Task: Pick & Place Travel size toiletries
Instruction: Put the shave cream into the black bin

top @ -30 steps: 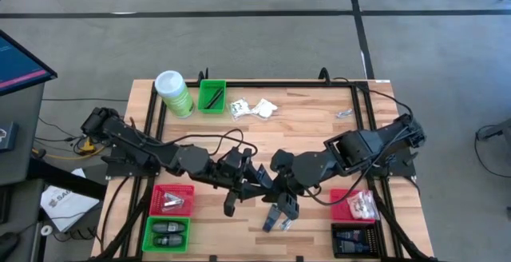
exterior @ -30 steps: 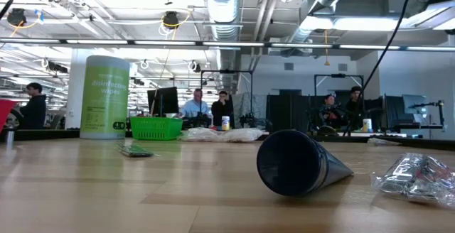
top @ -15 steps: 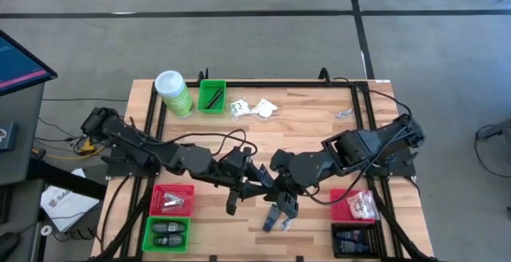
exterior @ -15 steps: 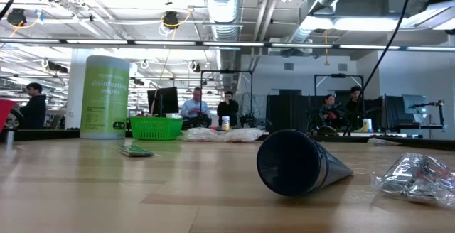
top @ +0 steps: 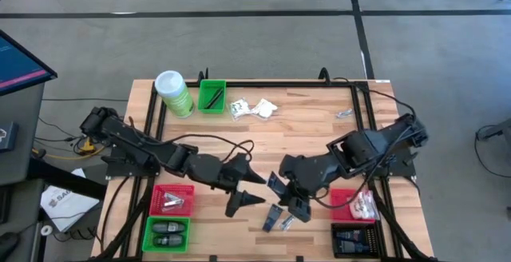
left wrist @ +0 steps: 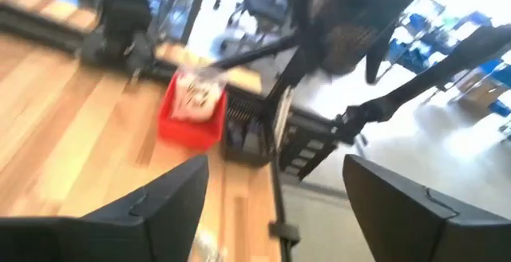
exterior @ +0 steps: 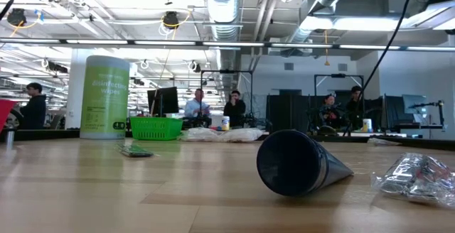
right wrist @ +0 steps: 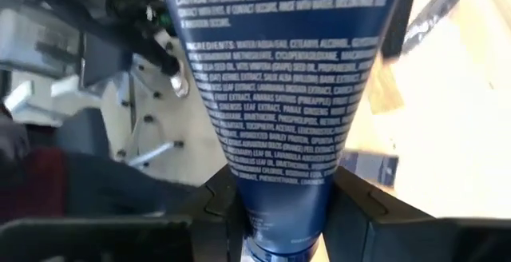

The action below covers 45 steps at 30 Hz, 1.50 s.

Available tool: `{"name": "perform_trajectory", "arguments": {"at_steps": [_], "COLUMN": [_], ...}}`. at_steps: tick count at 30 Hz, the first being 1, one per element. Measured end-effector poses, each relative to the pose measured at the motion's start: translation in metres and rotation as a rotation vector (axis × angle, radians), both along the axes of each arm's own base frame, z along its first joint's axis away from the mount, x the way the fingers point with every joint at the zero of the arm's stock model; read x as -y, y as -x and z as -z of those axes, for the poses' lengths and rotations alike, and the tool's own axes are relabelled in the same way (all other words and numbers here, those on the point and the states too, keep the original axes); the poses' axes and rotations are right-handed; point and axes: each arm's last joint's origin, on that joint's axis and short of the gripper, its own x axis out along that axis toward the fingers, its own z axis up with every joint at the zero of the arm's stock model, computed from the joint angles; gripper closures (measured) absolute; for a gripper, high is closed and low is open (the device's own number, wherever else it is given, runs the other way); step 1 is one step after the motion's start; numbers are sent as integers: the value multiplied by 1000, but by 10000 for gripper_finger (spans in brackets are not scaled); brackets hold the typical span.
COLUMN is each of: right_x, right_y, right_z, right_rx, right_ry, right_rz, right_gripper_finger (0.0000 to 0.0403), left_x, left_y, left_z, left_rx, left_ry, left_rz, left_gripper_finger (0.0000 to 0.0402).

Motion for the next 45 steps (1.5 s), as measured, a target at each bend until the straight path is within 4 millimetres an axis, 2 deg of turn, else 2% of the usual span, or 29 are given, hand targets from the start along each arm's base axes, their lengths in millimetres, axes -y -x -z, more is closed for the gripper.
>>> {"name": "perform_trajectory", "arguments": {"at_steps": [7, 13, 19, 25, 34, 37, 45], "right_x": [-15, -35, -44, -57, -77, -85, -116], "right_y": [27, 46, 66, 89, 114, 120, 137], "right_z": [4, 9, 14, 18, 20, 33, 92], "right_rx": [-116, -175, -254, -297, -283, -318, -424], "right_ry": [63, 109, 199, 288, 351, 386, 373], "right_rz": [-78, -148, -154, -166, -200, -210, -326], "right_gripper_finger": [290, 288, 297, 286, 293, 291, 291], "left_x": [-1, -2, -3, -5, -6, -7, -7], "left_y": [2, 5, 7, 7, 4, 3, 2], "left_z": [8, 26, 41, 45, 38, 35, 31], "left_rx": [-75, -132, -173, -162, -75, -45, -3], "left_ry": [18, 56, 90, 117, 155, 186, 228], "left_rz": [-15, -47, -75, -134, -231, -257, -298], "left_gripper_finger": [116, 124, 128, 128, 128, 128, 128]}}
